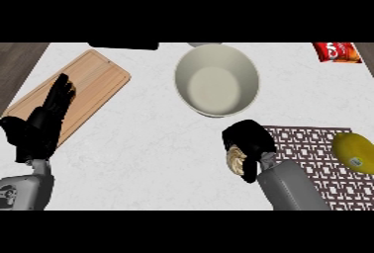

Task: Pick the cupcake from the placemat and place it in the bowl

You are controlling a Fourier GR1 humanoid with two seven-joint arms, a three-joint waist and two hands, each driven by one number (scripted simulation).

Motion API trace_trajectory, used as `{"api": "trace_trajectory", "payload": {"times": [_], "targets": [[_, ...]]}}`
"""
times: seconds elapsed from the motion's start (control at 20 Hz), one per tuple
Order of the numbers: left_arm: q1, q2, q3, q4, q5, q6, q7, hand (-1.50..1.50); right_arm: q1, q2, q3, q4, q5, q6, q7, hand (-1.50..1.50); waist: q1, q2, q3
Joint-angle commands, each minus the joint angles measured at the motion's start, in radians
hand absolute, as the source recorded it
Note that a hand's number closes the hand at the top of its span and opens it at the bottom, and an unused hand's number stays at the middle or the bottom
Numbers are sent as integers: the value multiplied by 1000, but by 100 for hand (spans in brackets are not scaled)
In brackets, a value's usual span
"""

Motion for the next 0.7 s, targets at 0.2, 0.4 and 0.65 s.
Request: {"api": "trace_trajectory", "payload": {"times": [0.2,0.4,0.65], "targets": [[-17,0,-21,1,2,-25,5,0,-236,109,210,10,-156,-159,505,150,54,6,9],[-64,-14,-9,32,-2,3,22,0,-391,110,304,-47,-176,-254,707,150,24,1,8],[-46,-3,-3,46,-5,-7,2,0,-581,111,328,-147,-143,-383,935,150,9,-6,7]]}}
